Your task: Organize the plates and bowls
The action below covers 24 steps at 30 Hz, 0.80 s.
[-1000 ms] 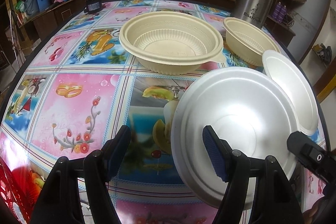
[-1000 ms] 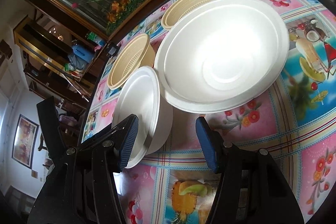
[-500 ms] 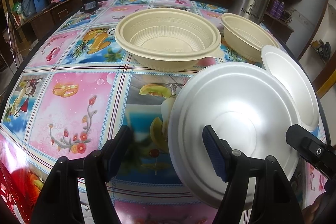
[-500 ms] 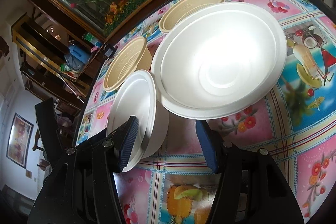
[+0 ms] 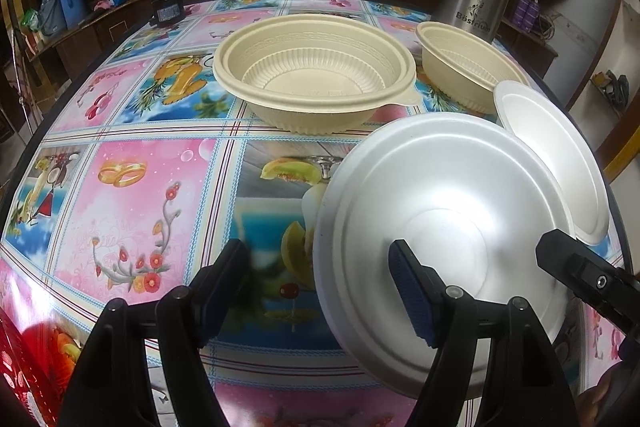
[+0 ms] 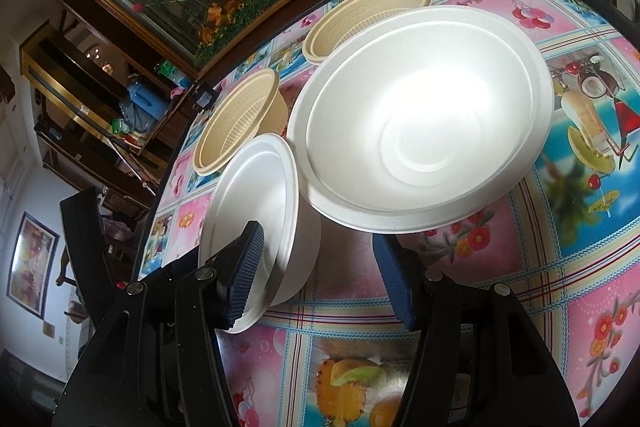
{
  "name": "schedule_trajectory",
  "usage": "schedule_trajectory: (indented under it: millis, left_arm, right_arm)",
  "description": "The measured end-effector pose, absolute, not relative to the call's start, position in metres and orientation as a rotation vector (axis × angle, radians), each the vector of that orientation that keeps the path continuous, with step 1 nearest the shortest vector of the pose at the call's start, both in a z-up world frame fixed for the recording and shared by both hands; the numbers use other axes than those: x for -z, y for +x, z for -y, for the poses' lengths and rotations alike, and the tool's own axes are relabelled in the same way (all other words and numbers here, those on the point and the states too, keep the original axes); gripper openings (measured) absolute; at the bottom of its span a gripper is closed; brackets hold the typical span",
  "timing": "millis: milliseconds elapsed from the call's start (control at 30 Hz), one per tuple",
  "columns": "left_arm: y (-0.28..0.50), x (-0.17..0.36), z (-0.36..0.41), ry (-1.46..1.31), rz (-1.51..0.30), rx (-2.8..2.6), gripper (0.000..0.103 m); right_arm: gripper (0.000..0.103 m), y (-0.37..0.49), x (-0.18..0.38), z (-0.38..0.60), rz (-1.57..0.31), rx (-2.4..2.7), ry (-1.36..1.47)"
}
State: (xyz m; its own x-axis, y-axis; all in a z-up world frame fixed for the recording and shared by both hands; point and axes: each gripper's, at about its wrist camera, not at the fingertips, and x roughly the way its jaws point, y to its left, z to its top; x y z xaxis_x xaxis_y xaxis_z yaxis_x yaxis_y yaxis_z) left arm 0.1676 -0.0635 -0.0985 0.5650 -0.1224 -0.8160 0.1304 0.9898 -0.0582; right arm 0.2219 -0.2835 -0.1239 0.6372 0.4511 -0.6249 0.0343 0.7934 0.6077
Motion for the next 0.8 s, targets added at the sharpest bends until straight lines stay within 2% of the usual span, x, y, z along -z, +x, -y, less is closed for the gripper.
schedule_trajectory:
  millis: [233, 367, 700, 800]
  left_arm:
    - [0.1667, 0.0988, 0.0653, 0.02, -0.954, 0.146, 0.074]
    - [0.1665, 0.099, 0.0663, 0.026, -0.945, 0.148, 0.073]
    - [0.1661, 0.0963, 0.0658, 0.019, -0.927, 0.175, 0.051]
    - [0.1656, 0.0953, 0.0656, 0.014, -0.922, 0.186, 0.045]
  right_arm:
    - [0.057, 0.2233, 0.1245, 0.2842, -0.855, -0.248, 0.618]
    - [0.054, 0.2239, 0.1256, 0.2837, -0.861, -0.251, 0.619]
    - [0.051, 0.2239, 0.1268, 0.2822, -0.874, -0.249, 0.615]
    - [0.042, 0.2237, 0.1263, 0.2822, -0.872, -0.25, 0.61]
